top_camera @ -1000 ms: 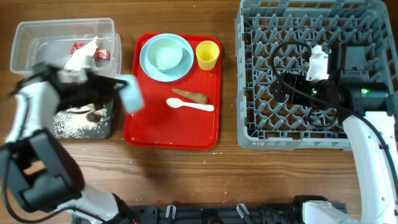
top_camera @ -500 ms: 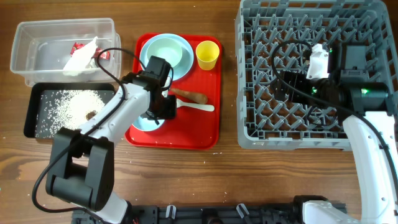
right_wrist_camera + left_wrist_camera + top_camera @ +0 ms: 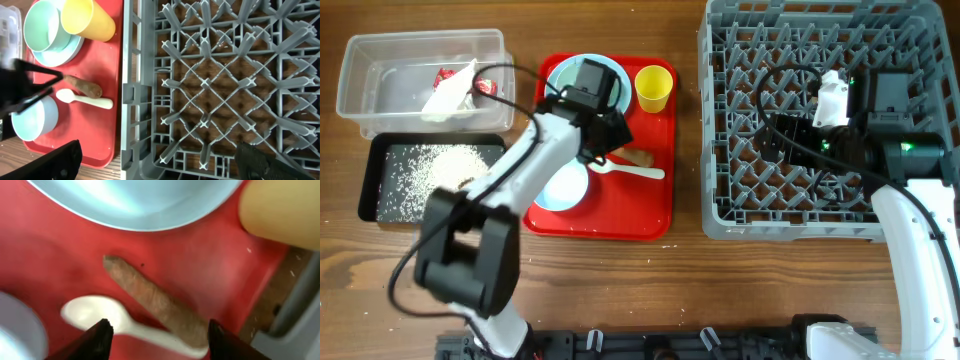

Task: Sort waste into correct bins and load items into the dishwasher rack
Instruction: 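Grasp the carrot with the left gripper and place it on black tray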

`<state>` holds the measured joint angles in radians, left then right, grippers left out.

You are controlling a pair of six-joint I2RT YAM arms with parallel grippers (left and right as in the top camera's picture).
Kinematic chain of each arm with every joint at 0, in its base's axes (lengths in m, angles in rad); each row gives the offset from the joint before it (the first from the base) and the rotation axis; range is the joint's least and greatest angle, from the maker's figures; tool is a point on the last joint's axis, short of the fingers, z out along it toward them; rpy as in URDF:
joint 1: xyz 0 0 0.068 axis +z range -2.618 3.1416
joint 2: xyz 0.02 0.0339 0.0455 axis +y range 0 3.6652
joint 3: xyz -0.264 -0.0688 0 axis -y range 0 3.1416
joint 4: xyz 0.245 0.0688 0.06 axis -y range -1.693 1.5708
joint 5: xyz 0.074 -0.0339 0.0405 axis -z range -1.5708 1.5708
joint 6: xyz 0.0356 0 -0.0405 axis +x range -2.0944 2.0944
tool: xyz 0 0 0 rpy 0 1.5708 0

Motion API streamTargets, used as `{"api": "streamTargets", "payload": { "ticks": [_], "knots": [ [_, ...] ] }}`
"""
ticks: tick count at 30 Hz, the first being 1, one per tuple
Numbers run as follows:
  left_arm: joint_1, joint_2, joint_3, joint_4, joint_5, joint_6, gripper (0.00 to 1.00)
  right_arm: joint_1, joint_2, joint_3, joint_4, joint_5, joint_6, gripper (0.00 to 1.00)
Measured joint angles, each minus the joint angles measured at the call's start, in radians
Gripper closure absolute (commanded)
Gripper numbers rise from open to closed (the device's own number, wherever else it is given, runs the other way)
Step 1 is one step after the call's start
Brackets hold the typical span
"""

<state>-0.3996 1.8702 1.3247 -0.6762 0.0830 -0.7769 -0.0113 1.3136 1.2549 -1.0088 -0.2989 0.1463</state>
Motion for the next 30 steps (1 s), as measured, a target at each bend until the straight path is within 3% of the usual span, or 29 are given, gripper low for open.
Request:
{"api": "streamTargets", "payload": {
  "ticks": [3,7,10,11,19,24,27,30],
  "knots": [
    [-0.032,0.089,0.000,0.056,-0.004,-0.108,0.45,0.000,0.000,0.000,0.000,0.000,0.000,0.00],
    [-0.047,0.141,0.000,0.111,-0.004,-0.151,0.52,0.000,0.000,0.000,0.000,0.001,0.000,0.00],
    [-0.047,0.155,0.006,0.129,-0.005,-0.166,0.83,0.000,0.000,0.000,-0.001,0.001,0.000,0.00],
    [-0.047,0.161,0.011,0.132,-0.005,-0.168,0.90,0.000,0.000,0.000,-0.002,0.001,0.000,0.00],
    [-0.052,0.166,0.032,0.130,0.072,-0.147,0.96,0.000,0.000,0.000,-0.008,0.005,0.000,0.00],
    [-0.039,0.027,0.153,0.043,0.093,0.016,0.96,0.000,0.000,0.000,-0.016,0.019,0.000,0.00],
    [0.033,-0.158,0.179,-0.111,-0.042,0.082,0.96,0.000,0.000,0.000,-0.016,0.024,0.000,0.00],
    [0.203,-0.274,0.200,-0.276,-0.257,0.114,0.96,0.000,0.000,0.000,-0.013,0.031,0.000,0.00]
  ]
}}
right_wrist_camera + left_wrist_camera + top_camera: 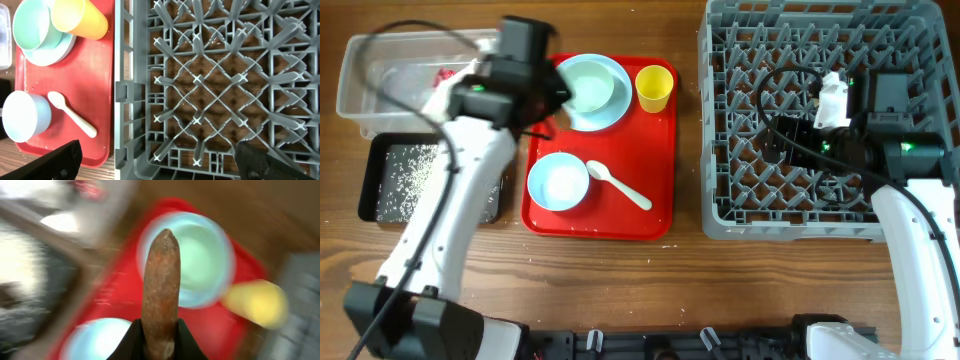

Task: Sort waste into correct bins and load items into the dishwasher rack
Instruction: 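Grasp the carrot with the left gripper and place it on black tray, then grasp the light-blue bowl on the red tray with the right gripper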

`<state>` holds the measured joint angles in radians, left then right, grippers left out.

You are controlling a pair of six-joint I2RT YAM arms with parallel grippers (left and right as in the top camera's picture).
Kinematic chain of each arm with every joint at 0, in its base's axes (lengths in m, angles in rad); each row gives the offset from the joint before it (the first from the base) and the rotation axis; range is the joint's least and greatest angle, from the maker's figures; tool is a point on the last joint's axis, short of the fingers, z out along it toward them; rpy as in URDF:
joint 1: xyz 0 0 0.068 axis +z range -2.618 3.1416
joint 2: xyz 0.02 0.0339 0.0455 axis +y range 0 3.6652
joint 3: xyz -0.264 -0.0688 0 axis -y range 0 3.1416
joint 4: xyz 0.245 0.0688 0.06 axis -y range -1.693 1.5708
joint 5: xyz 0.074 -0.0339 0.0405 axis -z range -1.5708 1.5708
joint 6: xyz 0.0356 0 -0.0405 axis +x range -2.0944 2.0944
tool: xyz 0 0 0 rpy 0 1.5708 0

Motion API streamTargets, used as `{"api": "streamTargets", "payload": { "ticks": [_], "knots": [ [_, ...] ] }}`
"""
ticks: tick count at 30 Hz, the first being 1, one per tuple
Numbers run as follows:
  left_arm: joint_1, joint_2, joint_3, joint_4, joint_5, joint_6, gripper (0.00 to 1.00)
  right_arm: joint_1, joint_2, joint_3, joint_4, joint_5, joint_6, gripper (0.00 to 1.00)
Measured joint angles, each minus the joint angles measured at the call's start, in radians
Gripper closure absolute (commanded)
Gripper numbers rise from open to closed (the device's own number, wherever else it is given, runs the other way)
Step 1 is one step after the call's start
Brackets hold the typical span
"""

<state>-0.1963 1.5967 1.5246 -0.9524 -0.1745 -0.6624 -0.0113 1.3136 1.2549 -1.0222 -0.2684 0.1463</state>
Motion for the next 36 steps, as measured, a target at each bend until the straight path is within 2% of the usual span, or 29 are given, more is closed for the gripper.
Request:
{"api": "streamTargets", "payload": {
  "ticks": [4,10,11,12,16,19,21,22,25,28,30,31,33,34,36],
  "knots": [
    [0.261,0.030,-0.072,-0.027,-0.090,0.007,0.96,0.000,0.000,0.000,0.006,0.000,0.000,0.00],
    [0.539,0.150,-0.265,0.158,-0.089,-0.061,0.95,0.000,0.000,0.000,0.008,0.000,0.000,0.00],
    [0.568,0.182,-0.282,0.187,-0.075,-0.066,0.86,0.000,0.000,0.000,0.009,0.000,0.000,0.00],
    [0.581,0.203,-0.286,0.201,-0.068,-0.072,0.74,0.000,0.000,0.000,0.009,0.000,0.000,0.00],
    [0.590,0.266,-0.288,0.242,-0.044,-0.095,0.59,0.000,0.000,0.000,0.011,0.000,0.000,0.00],
    [0.591,0.269,-0.288,0.265,-0.037,-0.100,0.60,0.000,0.000,0.000,0.019,0.000,0.000,0.00],
    [0.591,0.269,-0.283,0.251,-0.033,-0.097,0.69,0.000,0.000,0.000,0.021,0.000,0.000,0.00],
    [0.591,0.265,-0.267,0.219,-0.009,-0.079,0.69,0.000,0.000,0.000,0.021,0.000,0.000,0.00],
    [0.586,0.196,-0.198,0.167,0.111,0.024,0.63,0.000,0.000,0.000,0.029,-0.020,0.001,0.01],
    [0.539,0.053,-0.167,0.115,0.219,0.118,0.58,0.026,0.000,0.000,0.104,-0.127,0.022,0.06],
    [0.483,0.000,-0.161,0.084,0.252,0.160,0.49,0.115,0.000,0.000,0.187,-0.175,0.097,0.11],
    [0.451,-0.004,-0.161,0.074,0.264,0.180,0.46,0.240,0.005,0.001,0.278,-0.193,0.141,0.13],
    [0.448,-0.004,-0.161,0.085,0.254,0.194,0.44,0.388,0.041,0.003,0.436,-0.156,0.229,0.18],
    [0.457,-0.004,-0.161,0.100,0.248,0.195,0.39,0.517,0.111,0.009,0.536,-0.121,0.293,0.21],
    [0.488,-0.004,-0.161,0.104,0.240,0.201,0.37,0.635,0.207,0.009,0.612,-0.077,0.363,0.23]
  ]
}}
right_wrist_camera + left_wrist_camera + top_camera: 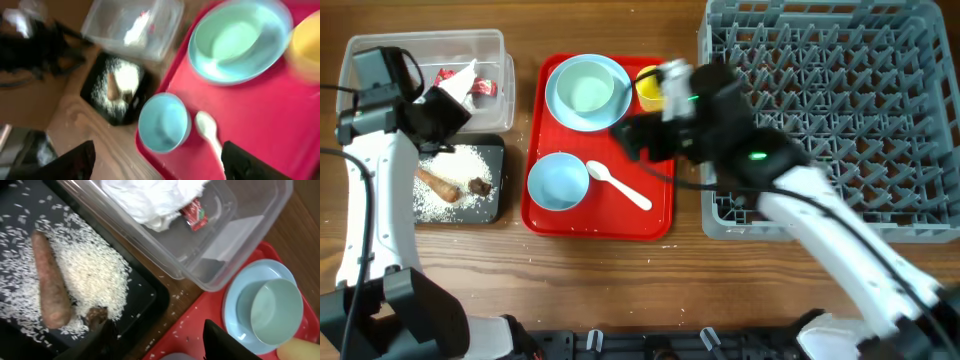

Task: Sort waste into correct bins and load items into the dishwasher rack
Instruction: 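Grasp the light-blue bowl on the red tray with the right gripper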

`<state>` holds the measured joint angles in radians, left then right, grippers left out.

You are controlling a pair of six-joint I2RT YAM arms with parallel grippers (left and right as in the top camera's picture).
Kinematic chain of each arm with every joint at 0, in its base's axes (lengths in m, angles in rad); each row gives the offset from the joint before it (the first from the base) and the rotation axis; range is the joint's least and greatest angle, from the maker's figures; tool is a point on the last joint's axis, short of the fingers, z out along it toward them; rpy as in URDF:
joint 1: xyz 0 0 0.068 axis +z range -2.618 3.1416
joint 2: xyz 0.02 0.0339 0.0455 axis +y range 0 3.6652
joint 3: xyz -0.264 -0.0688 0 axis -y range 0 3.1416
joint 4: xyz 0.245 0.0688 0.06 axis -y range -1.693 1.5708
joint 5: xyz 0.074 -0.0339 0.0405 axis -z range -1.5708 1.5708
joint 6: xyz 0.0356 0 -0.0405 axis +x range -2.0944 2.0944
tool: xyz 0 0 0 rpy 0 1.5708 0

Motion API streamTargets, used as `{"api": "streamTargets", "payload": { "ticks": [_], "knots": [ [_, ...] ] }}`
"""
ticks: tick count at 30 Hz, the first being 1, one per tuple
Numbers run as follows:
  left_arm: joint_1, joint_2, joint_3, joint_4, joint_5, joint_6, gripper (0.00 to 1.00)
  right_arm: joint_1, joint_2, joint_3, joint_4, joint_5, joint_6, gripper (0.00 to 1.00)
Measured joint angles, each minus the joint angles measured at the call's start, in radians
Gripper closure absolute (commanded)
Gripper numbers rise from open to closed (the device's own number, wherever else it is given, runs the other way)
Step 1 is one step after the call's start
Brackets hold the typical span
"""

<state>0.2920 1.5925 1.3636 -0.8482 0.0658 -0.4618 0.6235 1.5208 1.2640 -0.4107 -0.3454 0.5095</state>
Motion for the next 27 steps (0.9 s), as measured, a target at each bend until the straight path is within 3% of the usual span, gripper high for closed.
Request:
{"api": "streamTargets", "payload": {
  "ticks": [2,4,8,12,20,22,27],
  "knots": [
    [0.034,0.000,0.000,-0.006,-0.006,0.002,0.36,0.085,0.120,0.000,0.069,0.042,0.060,0.25],
    [0.045,0.000,0.000,-0.016,-0.013,0.002,0.34,0.157,0.278,0.000,0.142,0.063,0.106,0.35],
    [0.045,0.000,0.000,-0.027,-0.014,0.002,0.32,0.166,0.390,0.000,0.180,0.070,0.155,0.53],
    [0.045,0.000,0.000,-0.032,-0.015,0.002,0.31,0.166,0.495,0.000,0.207,0.078,0.198,0.65],
    [0.045,0.000,0.000,-0.034,-0.015,0.002,0.28,0.166,0.525,0.000,0.209,0.077,0.224,0.81],
    [0.045,0.000,0.000,-0.035,-0.015,0.002,0.27,0.166,0.525,0.000,0.203,0.077,0.224,0.94],
    [0.045,0.000,0.000,-0.035,-0.015,0.002,0.24,0.145,0.525,0.006,0.151,0.077,0.223,0.96]
  ]
}}
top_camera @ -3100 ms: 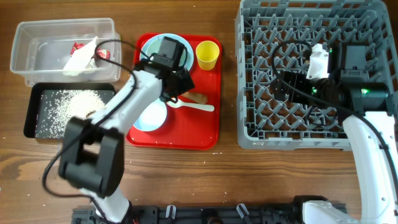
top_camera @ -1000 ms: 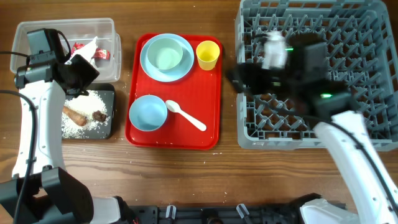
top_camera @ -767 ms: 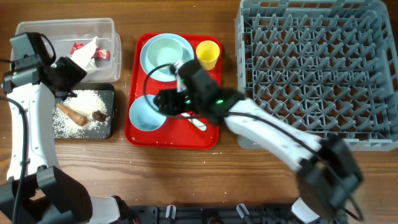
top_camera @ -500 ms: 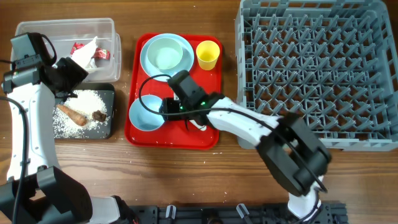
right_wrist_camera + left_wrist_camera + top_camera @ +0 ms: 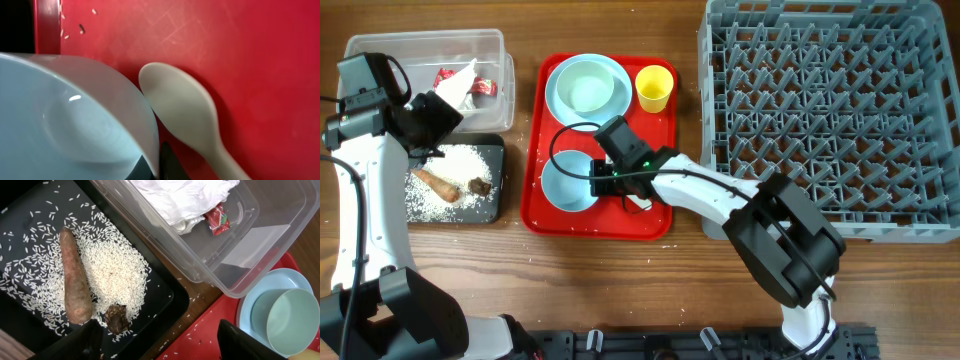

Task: Sort waste into correct bins and load items into the dishwasher rack
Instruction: 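Grasp the light-blue bowl on the red tray with the right gripper, then place the light-blue bowl upside down in the dish rack with right gripper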

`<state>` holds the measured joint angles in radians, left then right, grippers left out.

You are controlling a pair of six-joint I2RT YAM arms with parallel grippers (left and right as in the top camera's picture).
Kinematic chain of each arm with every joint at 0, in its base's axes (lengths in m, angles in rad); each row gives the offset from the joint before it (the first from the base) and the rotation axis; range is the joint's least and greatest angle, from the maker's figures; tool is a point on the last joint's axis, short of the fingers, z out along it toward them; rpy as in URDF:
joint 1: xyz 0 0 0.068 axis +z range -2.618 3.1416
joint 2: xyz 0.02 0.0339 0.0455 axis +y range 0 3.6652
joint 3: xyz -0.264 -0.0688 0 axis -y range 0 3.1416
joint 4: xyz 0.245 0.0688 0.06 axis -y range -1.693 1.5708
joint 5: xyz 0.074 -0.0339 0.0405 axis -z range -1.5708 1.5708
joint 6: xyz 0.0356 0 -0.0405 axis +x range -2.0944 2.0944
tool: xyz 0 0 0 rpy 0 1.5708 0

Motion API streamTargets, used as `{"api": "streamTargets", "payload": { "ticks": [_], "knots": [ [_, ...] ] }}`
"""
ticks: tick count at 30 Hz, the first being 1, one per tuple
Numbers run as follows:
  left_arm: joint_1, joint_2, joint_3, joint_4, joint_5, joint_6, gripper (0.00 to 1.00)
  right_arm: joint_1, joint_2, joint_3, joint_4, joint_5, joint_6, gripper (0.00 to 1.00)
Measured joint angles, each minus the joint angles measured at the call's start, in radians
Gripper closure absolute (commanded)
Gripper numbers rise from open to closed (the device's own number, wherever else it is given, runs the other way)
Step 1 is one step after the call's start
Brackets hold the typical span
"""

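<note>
A light blue bowl (image 5: 560, 182) sits at the front left of the red tray (image 5: 658, 150). My right gripper (image 5: 604, 180) is shut on its right rim, one finger inside and one outside. Close up, the rim of the bowl (image 5: 65, 125) passes between the fingers of the right gripper (image 5: 156, 164). A white spoon (image 5: 185, 112) lies right beside it. My left gripper (image 5: 160, 345) hangs open over the bins, holding nothing. A brown food stick (image 5: 75, 282) lies on rice in the black tray (image 5: 368, 185).
A plate carrying a green bowl (image 5: 585, 90) and a yellow cup (image 5: 654, 88) stand at the tray's far end. The clear bin (image 5: 380, 70) holds a napkin and red wrappers. The grey dishwasher rack (image 5: 830, 110) fills the right side.
My right gripper was open above the tray and is now down at the blue bowl, shut on its rim. The left gripper has barely shifted over the bins.
First my left gripper stood open around the brown stick on the red tray, the right arm over the rack. Then the left held the stick near the bins. Later the stick lay in the black tray and the right arm had come over. Now it grips the bowl.
</note>
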<state>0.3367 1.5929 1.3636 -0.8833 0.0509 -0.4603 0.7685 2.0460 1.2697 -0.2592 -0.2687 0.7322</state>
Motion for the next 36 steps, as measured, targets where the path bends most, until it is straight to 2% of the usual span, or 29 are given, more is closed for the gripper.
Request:
{"api": "streamTargets", "payload": {
  "ticks": [2,5,7,10,13,16,18,20,21,24,29,36],
  "knots": [
    [0.000,0.000,0.000,0.000,0.000,0.000,0.22,-0.006,-0.009,0.017,-0.052,-0.003,-0.019,0.96],
    [0.000,0.000,0.000,0.000,0.000,0.002,0.00,-0.020,-0.131,0.034,-0.188,0.011,-0.083,0.96],
    [0.000,0.000,0.000,-0.001,0.000,0.003,0.00,-0.072,-0.288,0.067,-0.286,0.080,-0.106,0.96],
    [0.000,0.000,0.000,0.000,0.000,0.003,0.00,-0.242,-0.512,0.095,-0.426,0.351,-0.117,0.96],
    [0.000,0.000,0.000,0.000,0.000,0.003,0.00,-0.377,-0.569,0.100,-0.439,0.754,-0.193,0.96],
    [0.000,0.000,0.000,-0.003,0.000,0.003,0.00,-0.454,-0.526,0.096,-0.280,1.017,-0.309,0.96],
    [0.000,0.000,0.000,-0.002,0.000,0.003,0.00,-0.477,-0.436,0.098,0.010,1.236,-0.536,0.96],
    [0.000,0.000,0.000,0.000,0.000,0.003,0.00,-0.480,-0.344,0.096,0.270,1.330,-0.764,0.96],
    [0.000,0.000,0.000,-0.001,0.000,0.003,0.00,-0.480,-0.262,0.093,0.431,1.384,-0.988,0.95],
    [0.000,0.000,0.000,-0.004,0.000,0.003,0.00,-0.486,-0.168,0.096,0.686,1.413,-1.163,0.96],
    [0.000,0.000,0.000,-0.003,0.000,0.003,0.00,-0.510,-0.013,0.097,0.734,1.403,-1.288,0.96],
    [0.000,0.000,0.000,-0.003,0.000,0.003,0.00,-0.538,0.034,0.096,0.744,1.315,-1.305,0.96]
  ]
}}
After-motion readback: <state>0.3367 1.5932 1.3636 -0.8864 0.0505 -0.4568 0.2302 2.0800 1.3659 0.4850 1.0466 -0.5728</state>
